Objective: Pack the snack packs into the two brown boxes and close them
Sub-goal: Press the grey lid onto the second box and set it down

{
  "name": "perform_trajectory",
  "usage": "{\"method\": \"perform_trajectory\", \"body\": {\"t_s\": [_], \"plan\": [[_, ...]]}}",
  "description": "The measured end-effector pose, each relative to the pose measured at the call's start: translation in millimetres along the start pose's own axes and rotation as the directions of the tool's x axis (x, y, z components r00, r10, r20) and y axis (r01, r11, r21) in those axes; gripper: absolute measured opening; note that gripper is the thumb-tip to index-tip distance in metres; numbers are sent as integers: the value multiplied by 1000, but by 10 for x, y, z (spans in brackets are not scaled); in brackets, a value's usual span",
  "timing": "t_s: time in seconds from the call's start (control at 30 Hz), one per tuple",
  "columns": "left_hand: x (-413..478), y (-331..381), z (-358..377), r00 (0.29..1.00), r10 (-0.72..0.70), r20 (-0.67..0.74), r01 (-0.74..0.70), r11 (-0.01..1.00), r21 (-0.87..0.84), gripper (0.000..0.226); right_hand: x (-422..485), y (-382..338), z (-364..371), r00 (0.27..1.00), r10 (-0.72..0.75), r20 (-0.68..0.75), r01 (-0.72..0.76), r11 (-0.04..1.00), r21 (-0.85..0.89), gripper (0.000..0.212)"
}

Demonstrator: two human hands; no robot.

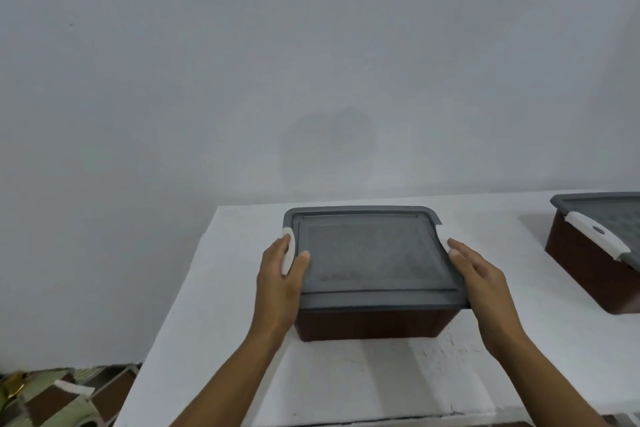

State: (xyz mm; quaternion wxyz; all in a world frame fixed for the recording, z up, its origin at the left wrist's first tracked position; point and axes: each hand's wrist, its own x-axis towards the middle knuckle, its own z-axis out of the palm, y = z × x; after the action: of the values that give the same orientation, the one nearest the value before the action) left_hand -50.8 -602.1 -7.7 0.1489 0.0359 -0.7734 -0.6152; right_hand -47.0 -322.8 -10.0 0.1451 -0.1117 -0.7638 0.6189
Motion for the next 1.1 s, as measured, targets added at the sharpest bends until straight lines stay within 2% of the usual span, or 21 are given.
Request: {"method": "perform_trajectory", "body": {"t_s": [0.13, 0.2, 0.23, 0.3, 0.37, 0.43, 0.5, 0.53, 0.6, 0.67, 0.77, 0.87, 1.0, 1.1], "plan": [[18, 84, 359, 997, 9, 73, -17, 993, 114, 54, 224, 26, -358, 999, -37, -5, 36, 990, -133, 37], [114, 105, 422, 988, 11, 154, -58, 950, 306, 64, 389, -60, -539, 994, -111, 13, 110, 951, -290, 25], [212, 125, 409, 982, -4, 191, -82, 895, 439, 73, 493, -114, -584, 988, -152, 36, 154, 912, -380, 23], [435, 210, 439, 968, -19, 250, -161, 714, 681, 82, 756, -193, -633, 965, -224, 138, 263, 793, -550, 32], [638, 279, 494, 932, -23, 361, -285, 565, 774, 89, 959, -266, -551, 922, -212, 323, 378, 667, -642, 51], [747, 314, 592, 893, -83, 442, -348, 495, 796, 103, 1064, -259, -421, 876, -117, 468, 452, 540, -710, 65], [765, 279, 661, 894, -97, 437, -353, 447, 822, 104, 1082, -198, -347, 857, -61, 512, 486, 427, -763, 74], [751, 261, 682, 902, -85, 422, -347, 436, 830, 104, 1077, -162, -358, 856, -63, 514, 491, 411, -768, 77], [743, 259, 654, 909, -81, 410, -333, 452, 827, 112, 1064, -115, -354, 857, -60, 512, 486, 428, -762, 82], [691, 292, 646, 906, -91, 414, -313, 516, 797, 115, 1051, -105, -388, 848, -28, 529, 480, 464, -745, 86], [579, 342, 640, 925, -24, 380, -280, 635, 720, 90, 991, -134, -431, 849, -41, 527, 456, 560, -691, 77], [365, 284, 579, 945, 33, 326, -268, 651, 710, 71, 807, -86, -520, 845, -115, 522, 482, 589, -649, 61], [13, 162, 551, 989, 61, 134, -128, 809, 574, 58, 505, 118, -606, 890, -228, 394, 404, 795, -453, 46], [-44, 166, 617, 989, 145, -40, -113, 887, 448, 53, 500, 204, -562, 902, -318, 291, 414, 828, -378, 37]]}}
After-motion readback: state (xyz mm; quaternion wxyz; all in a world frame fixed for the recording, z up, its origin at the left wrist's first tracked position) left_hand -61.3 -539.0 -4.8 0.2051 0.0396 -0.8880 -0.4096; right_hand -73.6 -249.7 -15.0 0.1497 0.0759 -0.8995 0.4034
